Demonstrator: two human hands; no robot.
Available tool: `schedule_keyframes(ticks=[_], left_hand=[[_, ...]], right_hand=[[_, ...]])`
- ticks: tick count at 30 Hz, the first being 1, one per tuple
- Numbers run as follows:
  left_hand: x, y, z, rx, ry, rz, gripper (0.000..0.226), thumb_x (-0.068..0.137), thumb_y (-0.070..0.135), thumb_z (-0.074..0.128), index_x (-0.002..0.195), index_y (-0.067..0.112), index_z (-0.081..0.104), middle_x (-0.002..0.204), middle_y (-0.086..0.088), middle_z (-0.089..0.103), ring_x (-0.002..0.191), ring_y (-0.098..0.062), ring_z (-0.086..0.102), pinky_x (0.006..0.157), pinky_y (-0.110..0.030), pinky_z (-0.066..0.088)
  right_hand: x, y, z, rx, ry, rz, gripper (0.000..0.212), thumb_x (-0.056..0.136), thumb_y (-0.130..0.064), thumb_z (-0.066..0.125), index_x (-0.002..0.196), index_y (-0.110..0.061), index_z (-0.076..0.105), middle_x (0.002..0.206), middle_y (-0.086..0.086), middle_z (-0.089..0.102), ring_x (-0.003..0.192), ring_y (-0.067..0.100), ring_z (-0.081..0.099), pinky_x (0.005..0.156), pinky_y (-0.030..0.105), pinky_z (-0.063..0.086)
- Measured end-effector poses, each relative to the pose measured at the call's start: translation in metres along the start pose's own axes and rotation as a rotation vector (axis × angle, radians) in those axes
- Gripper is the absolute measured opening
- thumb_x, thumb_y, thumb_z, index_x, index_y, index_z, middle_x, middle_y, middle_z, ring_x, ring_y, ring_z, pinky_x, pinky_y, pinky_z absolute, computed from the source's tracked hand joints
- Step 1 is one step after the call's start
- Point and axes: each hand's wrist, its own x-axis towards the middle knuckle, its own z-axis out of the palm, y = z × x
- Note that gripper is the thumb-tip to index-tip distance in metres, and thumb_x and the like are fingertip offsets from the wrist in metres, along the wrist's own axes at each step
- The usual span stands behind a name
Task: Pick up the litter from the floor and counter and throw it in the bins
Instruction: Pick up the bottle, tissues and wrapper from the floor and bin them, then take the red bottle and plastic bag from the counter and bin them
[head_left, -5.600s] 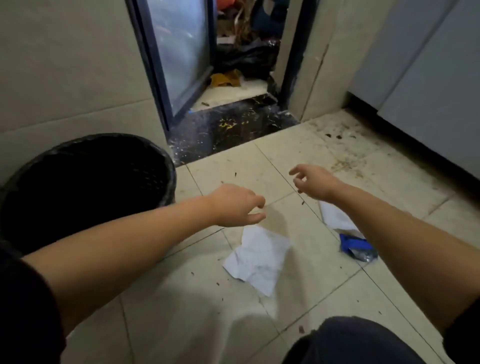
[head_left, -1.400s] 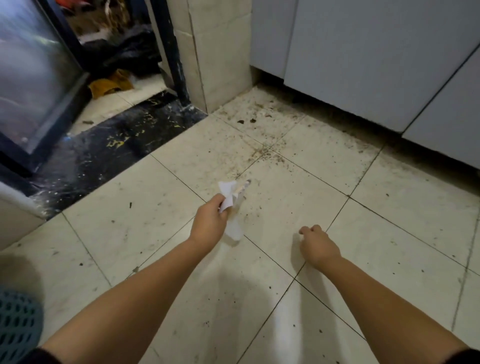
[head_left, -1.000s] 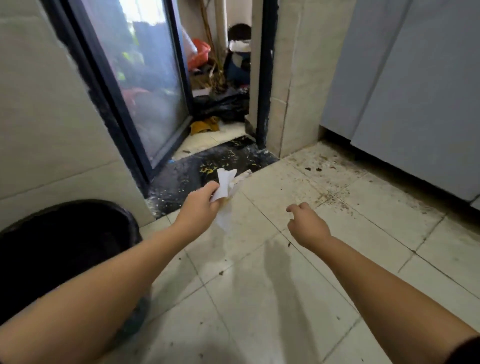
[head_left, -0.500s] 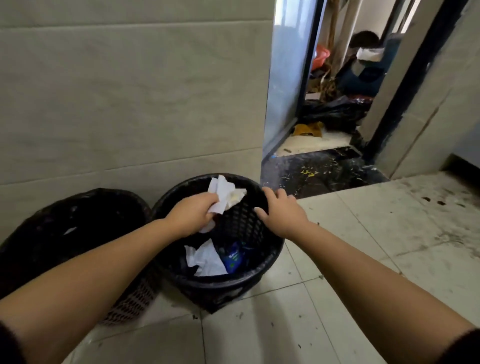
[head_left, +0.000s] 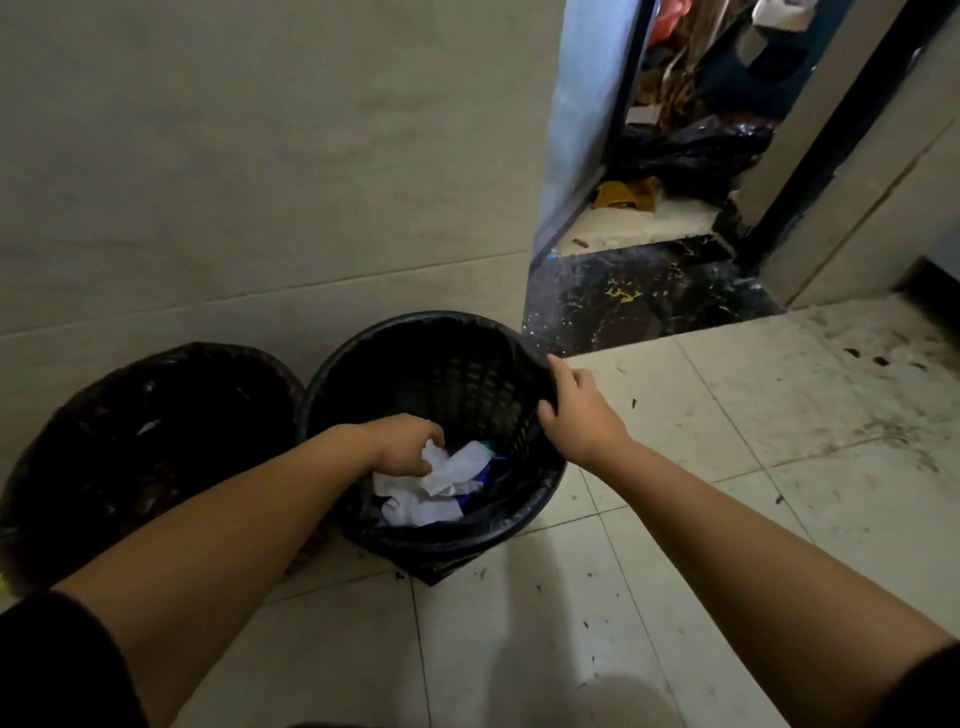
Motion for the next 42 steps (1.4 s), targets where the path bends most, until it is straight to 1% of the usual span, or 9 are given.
schedule_keyframes(ticks=[7, 12, 18, 22, 26, 29, 34, 38, 42], left_hand=[[-0.109, 0.054, -0.132, -0.217, 0.165, 0.035, 0.032, 0.094, 0.016, 0.047, 0.125, 0.011, 0.056, 0.109, -0.011, 0.067, 0.085, -0.017, 0.055, 0.072, -0.027, 0.041], [-0.205, 0.114, -0.229, -0.324, 0.335, 0.02, 0.032, 0.094, 0.013, 0.043, 0.121, 0.011, 0.059, 0.113, -0.012, 0.067, 0.102, -0.028, 0.06, 0.085, -0.032, 0.048], [-0.318, 0.167, -0.311, -0.39, 0.335, -0.005, 0.032, 0.093, 0.009, 0.043, 0.12, 0.007, 0.059, 0.114, -0.014, 0.067, 0.106, -0.029, 0.06, 0.081, -0.026, 0.043], [-0.373, 0.197, -0.348, -0.362, 0.352, 0.009, 0.033, 0.092, 0.009, 0.044, 0.122, 0.006, 0.058, 0.113, -0.014, 0.068, 0.108, -0.03, 0.06, 0.089, -0.029, 0.045], [-0.4, 0.213, -0.362, -0.304, 0.322, 0.082, 0.033, 0.093, 0.01, 0.044, 0.123, 0.008, 0.056, 0.102, -0.012, 0.066, 0.102, -0.029, 0.061, 0.087, -0.03, 0.046], [-0.404, 0.221, -0.369, -0.237, 0.296, 0.171, 0.033, 0.093, 0.013, 0.045, 0.123, 0.01, 0.056, 0.11, -0.014, 0.066, 0.103, -0.03, 0.061, 0.089, -0.032, 0.047], [-0.41, 0.254, -0.385, -0.047, 0.238, 0.398, 0.031, 0.097, 0.026, 0.045, 0.124, 0.014, 0.055, 0.111, -0.008, 0.065, 0.094, -0.018, 0.058, 0.087, -0.031, 0.047], [-0.419, 0.298, -0.385, 0.066, 0.176, 0.548, 0.034, 0.096, 0.036, 0.045, 0.123, 0.017, 0.055, 0.114, -0.005, 0.067, 0.101, -0.021, 0.063, 0.093, -0.037, 0.052], [-0.442, 0.36, -0.365, 0.192, 0.072, 0.705, 0.036, 0.097, 0.039, 0.042, 0.122, 0.018, 0.056, 0.12, -0.006, 0.065, 0.104, -0.023, 0.062, 0.09, -0.033, 0.05]], right_hand=[[-0.047, -0.05, -0.153, -0.148, -0.087, 0.079, 0.058, 0.098, -0.027, 0.041, 0.15, -0.021, 0.019, 0.153, 0.012, 0.025, 0.127, 0.035, 0.047, 0.1, 0.044, 0.045], [-0.084, -0.098, -0.276, -0.215, -0.112, 0.131, 0.052, 0.097, -0.026, 0.04, 0.147, -0.017, 0.026, 0.148, 0.014, 0.032, 0.124, 0.034, 0.05, 0.099, 0.043, 0.046], [-0.152, -0.167, -0.392, -0.244, -0.207, 0.109, 0.049, 0.097, -0.024, 0.038, 0.145, -0.017, 0.029, 0.147, 0.015, 0.033, 0.122, 0.035, 0.051, 0.096, 0.042, 0.047], [-0.199, -0.194, -0.448, -0.257, -0.212, 0.073, 0.047, 0.097, -0.023, 0.038, 0.143, -0.015, 0.032, 0.143, 0.016, 0.037, 0.122, 0.036, 0.051, 0.097, 0.043, 0.047], [-0.238, -0.198, -0.477, -0.25, -0.197, 0.098, 0.051, 0.097, -0.025, 0.039, 0.146, -0.018, 0.03, 0.146, 0.014, 0.037, 0.125, 0.034, 0.05, 0.102, 0.045, 0.046], [-0.263, -0.192, -0.493, -0.223, -0.136, 0.185, 0.052, 0.097, -0.024, 0.04, 0.148, -0.018, 0.029, 0.149, 0.014, 0.036, 0.13, 0.033, 0.047, 0.106, 0.043, 0.044], [-0.322, -0.18, -0.496, -0.063, 0.003, 0.439, 0.053, 0.098, -0.021, 0.038, 0.149, -0.016, 0.027, 0.153, 0.014, 0.033, 0.136, 0.032, 0.041, 0.11, 0.042, 0.039], [-0.387, -0.173, -0.489, 0.021, 0.119, 0.625, 0.049, 0.098, -0.023, 0.034, 0.147, -0.017, 0.031, 0.151, 0.011, 0.035, 0.132, 0.03, 0.044, 0.106, 0.04, 0.041], [-0.465, -0.161, -0.482, 0.093, 0.255, 0.815, 0.047, 0.098, -0.023, 0.035, 0.145, -0.016, 0.035, 0.149, 0.011, 0.037, 0.129, 0.031, 0.047, 0.105, 0.041, 0.043]])
